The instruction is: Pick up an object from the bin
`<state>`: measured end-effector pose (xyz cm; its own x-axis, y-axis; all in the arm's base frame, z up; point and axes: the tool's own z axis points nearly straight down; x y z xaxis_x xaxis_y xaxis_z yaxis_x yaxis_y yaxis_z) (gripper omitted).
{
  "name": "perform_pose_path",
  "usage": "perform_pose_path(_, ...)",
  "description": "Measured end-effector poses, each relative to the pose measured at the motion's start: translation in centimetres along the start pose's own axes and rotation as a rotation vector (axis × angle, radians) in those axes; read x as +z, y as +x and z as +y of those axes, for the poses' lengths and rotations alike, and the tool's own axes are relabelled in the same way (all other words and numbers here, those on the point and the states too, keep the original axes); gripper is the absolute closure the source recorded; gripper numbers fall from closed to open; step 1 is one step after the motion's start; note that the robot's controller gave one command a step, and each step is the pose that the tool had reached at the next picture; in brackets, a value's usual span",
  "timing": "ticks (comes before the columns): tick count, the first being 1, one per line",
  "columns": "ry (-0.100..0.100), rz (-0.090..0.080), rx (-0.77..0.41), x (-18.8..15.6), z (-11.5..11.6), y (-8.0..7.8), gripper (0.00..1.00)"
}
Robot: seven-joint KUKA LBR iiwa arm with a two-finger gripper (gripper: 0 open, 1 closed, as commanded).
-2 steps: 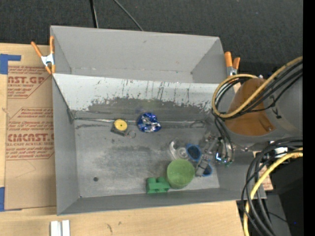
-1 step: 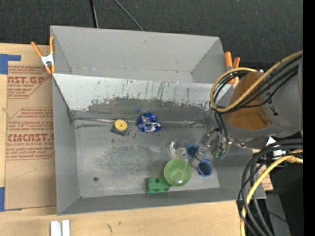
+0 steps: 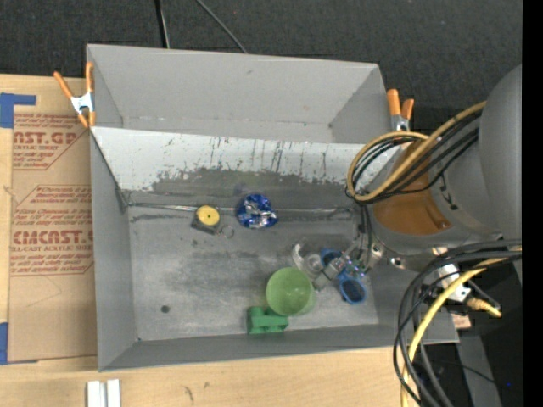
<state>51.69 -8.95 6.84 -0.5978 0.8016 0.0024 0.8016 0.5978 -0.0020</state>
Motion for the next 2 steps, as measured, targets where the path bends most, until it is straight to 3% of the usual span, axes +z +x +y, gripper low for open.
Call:
perform_pose_path(1, 0.000, -0.002, -0.001, 0.07, -0.02, 0.04, 0.00)
perform_pose_path(2, 0.000, -0.003, -0.002, 0.07, -0.02, 0.04, 1.00)
